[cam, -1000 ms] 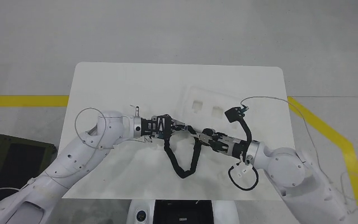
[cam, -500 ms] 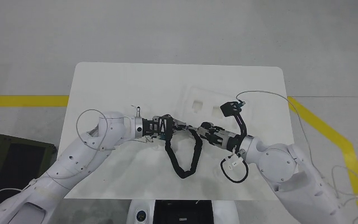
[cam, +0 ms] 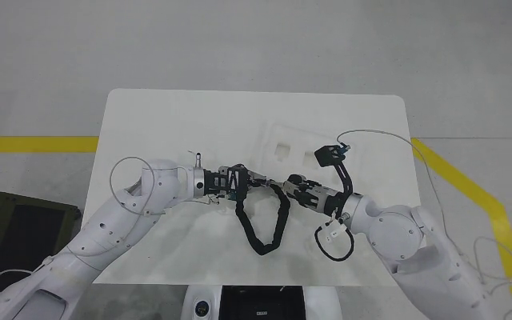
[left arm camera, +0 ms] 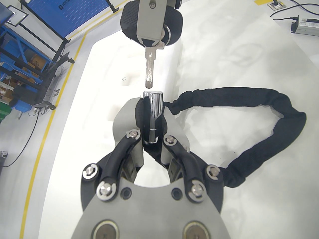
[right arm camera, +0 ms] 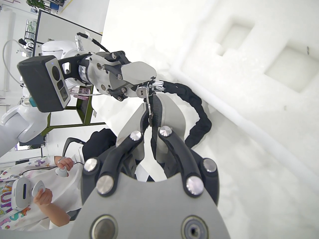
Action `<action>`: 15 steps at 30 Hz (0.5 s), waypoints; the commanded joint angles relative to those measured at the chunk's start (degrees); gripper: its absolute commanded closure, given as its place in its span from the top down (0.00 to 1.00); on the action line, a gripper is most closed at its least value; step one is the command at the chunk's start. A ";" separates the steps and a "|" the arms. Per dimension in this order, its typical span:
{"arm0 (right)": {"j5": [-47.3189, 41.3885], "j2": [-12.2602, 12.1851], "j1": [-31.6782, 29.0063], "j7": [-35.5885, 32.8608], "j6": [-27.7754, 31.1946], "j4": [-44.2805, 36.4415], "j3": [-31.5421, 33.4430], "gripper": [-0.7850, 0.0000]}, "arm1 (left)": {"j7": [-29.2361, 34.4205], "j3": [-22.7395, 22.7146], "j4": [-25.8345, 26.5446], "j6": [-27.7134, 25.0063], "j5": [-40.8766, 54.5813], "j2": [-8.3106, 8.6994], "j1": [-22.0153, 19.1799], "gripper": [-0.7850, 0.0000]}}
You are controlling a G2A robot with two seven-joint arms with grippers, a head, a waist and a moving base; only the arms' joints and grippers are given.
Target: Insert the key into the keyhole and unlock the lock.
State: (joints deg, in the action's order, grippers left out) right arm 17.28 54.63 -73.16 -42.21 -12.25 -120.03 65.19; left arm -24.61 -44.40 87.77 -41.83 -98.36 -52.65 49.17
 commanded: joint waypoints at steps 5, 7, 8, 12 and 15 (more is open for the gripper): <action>-0.09 0.24 0.22 -0.35 -0.04 -0.16 -0.26 0.00 | 0.00 0.00 0.00 0.00 0.00 0.00 0.00 0.00; -0.01 0.31 0.31 -0.49 -0.02 -0.32 -0.35 0.00 | 0.00 0.00 0.00 0.00 0.00 0.00 0.00 0.00; -0.07 0.35 0.37 -0.57 -0.01 -0.34 -0.36 0.00 | 0.00 0.00 0.00 0.00 0.00 0.00 0.00 0.00; -0.02 0.49 0.68 -0.91 -0.13 -0.42 -0.36 0.00 | 0.00 0.00 0.00 0.00 0.00 0.00 0.00 0.00; 0.27 0.56 0.80 -1.21 -0.35 -0.35 -0.34 0.00 | 0.00 0.00 0.00 0.00 0.00 0.00 0.00 0.00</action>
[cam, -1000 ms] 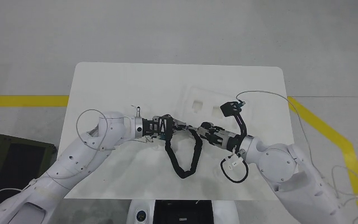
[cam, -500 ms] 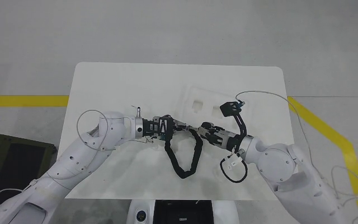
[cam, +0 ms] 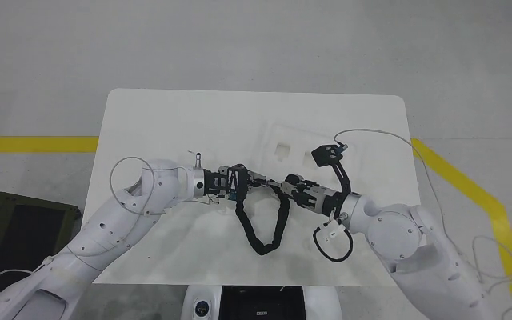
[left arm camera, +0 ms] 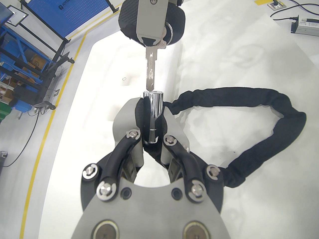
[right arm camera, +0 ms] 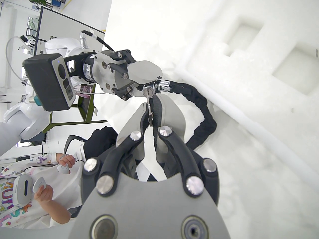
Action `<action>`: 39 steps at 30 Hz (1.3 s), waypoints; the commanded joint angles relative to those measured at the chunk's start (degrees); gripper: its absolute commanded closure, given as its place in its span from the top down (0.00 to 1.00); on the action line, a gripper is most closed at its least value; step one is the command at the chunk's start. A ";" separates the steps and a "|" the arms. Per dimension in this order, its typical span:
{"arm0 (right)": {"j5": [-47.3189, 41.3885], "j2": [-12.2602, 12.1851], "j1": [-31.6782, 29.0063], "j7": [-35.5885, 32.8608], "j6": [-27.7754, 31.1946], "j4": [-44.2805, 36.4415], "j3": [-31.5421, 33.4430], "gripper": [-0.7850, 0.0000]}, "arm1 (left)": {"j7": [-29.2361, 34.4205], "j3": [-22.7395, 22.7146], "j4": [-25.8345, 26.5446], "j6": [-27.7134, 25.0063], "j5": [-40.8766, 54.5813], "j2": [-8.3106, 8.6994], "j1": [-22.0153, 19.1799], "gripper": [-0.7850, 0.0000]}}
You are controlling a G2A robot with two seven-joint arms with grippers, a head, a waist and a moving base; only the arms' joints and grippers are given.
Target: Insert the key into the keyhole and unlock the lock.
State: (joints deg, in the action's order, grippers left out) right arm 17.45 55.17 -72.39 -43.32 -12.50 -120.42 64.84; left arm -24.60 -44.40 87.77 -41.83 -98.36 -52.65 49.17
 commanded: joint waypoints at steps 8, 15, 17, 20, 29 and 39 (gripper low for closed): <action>0.30 0.25 0.04 -0.61 -0.61 0.29 -0.06 0.00 | 0.00 0.00 0.00 0.00 0.00 0.00 0.00 0.00; 0.34 0.44 -0.07 -0.94 -0.49 0.07 -0.14 0.00 | 0.00 0.00 0.00 0.00 0.00 0.00 0.00 0.00; 0.31 0.50 -0.08 -0.91 -0.45 0.09 -0.14 0.00 | 0.00 0.00 0.00 0.00 0.00 0.00 0.00 0.00; 0.49 0.56 -0.05 -1.16 -0.46 0.09 -0.14 0.00 | 0.00 0.00 0.00 0.00 0.00 0.00 0.00 0.00; 0.59 0.87 0.36 -1.41 -0.58 0.59 -0.44 0.00 | 0.00 0.00 0.00 0.00 0.00 0.00 0.00 0.00; 1.30 1.43 1.85 -1.52 -1.55 1.50 -1.81 0.00 | 0.00 0.00 0.00 0.00 0.00 0.00 0.00 0.00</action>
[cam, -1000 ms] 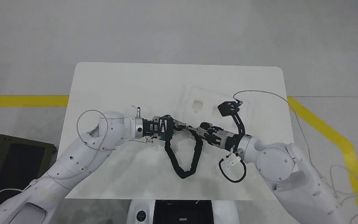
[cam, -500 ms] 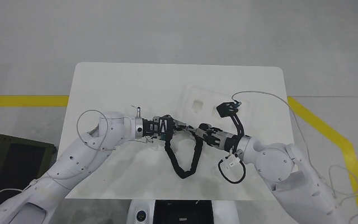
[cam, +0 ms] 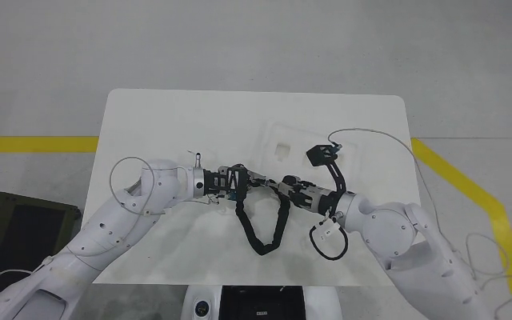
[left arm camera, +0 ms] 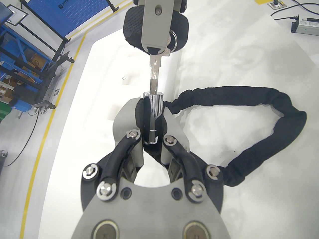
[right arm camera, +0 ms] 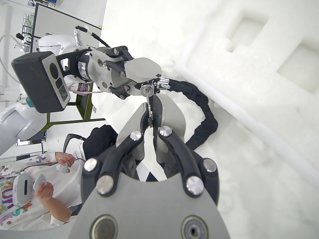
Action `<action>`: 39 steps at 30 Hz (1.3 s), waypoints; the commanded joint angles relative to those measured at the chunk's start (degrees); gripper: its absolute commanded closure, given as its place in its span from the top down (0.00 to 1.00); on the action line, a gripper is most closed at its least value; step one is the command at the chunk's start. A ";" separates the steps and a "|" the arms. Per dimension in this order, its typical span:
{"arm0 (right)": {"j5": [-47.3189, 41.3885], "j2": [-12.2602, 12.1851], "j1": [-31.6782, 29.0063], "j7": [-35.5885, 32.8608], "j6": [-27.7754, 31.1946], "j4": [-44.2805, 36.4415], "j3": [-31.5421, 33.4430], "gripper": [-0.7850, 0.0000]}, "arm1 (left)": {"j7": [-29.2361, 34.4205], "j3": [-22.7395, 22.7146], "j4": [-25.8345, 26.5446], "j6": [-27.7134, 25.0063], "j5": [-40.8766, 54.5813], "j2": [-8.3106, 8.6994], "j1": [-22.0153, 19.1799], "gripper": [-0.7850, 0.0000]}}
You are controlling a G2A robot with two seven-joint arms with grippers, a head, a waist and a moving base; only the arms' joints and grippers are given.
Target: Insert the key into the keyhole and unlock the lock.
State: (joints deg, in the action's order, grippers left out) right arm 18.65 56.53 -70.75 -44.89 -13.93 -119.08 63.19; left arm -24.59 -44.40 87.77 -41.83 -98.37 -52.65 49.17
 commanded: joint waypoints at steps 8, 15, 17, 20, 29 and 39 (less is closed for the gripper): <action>1.25 0.57 1.71 -0.16 -1.42 0.35 -1.59 0.00 | 0.51 -0.05 0.20 0.68 0.17 -0.04 0.46 0.00; 2.76 0.84 2.10 -0.40 -2.90 0.24 -2.12 0.00 | 2.83 -0.92 1.21 0.59 1.16 -0.23 1.42 0.00; 2.96 0.95 2.23 -0.35 -3.01 0.39 -2.36 0.00 | 3.16 -1.13 1.27 0.48 1.60 -0.32 1.57 0.00; 3.10 1.09 2.43 -0.40 -3.05 0.53 -2.63 0.00 | 3.67 -1.41 1.36 0.35 1.94 -0.44 1.75 0.00; 2.94 1.58 3.10 -0.34 -2.62 1.74 -3.37 0.00 | 2.94 -2.09 2.00 -0.02 1.24 -0.65 2.16 0.00; 2.38 2.06 3.73 -0.37 -2.14 2.30 -3.70 0.85 | 2.29 -2.87 2.08 -0.40 0.57 -0.85 2.64 0.00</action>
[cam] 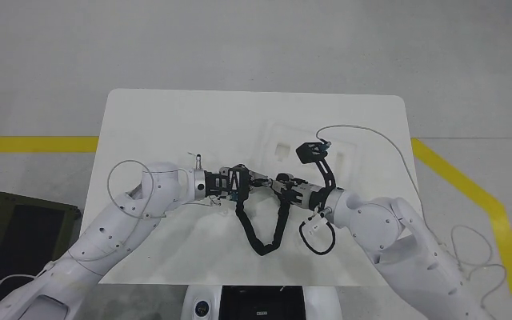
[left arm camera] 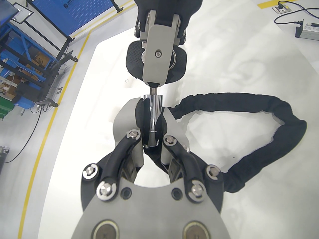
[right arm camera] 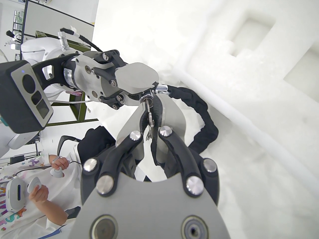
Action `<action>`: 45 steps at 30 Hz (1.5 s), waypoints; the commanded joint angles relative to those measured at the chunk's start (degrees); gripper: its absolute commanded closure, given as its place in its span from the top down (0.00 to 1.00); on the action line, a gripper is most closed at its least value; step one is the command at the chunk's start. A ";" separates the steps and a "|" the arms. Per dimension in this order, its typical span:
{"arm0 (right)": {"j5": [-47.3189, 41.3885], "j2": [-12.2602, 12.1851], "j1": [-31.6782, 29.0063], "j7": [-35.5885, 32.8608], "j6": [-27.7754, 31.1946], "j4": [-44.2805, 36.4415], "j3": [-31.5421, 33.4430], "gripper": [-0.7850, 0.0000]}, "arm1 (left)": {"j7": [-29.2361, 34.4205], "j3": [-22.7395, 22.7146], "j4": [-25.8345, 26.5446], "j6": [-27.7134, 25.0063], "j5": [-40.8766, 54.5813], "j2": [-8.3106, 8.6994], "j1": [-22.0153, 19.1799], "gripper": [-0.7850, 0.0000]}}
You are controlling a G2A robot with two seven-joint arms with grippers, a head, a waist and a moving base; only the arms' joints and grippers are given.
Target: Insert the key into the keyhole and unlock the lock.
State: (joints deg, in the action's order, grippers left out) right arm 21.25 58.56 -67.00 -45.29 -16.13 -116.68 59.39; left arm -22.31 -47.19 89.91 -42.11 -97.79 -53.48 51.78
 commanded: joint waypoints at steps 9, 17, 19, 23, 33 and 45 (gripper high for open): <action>-3.62 0.00 -1.57 0.04 2.62 -1.33 2.52 1.00 | 0.02 -1.01 -0.98 -1.69 0.67 -0.18 0.00 0.00; -4.60 -0.58 -3.99 1.58 11.99 -0.51 6.97 1.00 | 0.29 -1.78 -3.96 -9.13 5.68 -0.44 -1.39 0.00; -2.64 -0.88 -4.68 1.83 18.15 -0.45 7.77 1.00 | 1.13 -1.42 -4.72 -12.28 5.77 -0.51 -2.26 0.00; -1.27 -1.36 -6.02 1.31 26.61 1.36 9.29 1.00 | 2.18 -0.34 -6.80 -15.89 7.83 -0.83 -3.62 0.00; 10.55 -2.00 -6.53 5.89 48.82 3.43 9.55 1.00 | 7.39 11.89 -11.78 -15.89 24.13 0.21 -12.13 0.00; 25.95 -1.92 -7.08 14.29 54.14 2.44 8.18 1.00 | 16.65 27.63 -12.24 -15.89 45.34 3.07 -24.81 0.00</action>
State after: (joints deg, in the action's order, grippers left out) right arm 45.68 56.61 -74.05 -32.21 38.16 -114.15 67.54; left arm -6.84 -21.50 77.58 -58.00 -54.73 -50.71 28.38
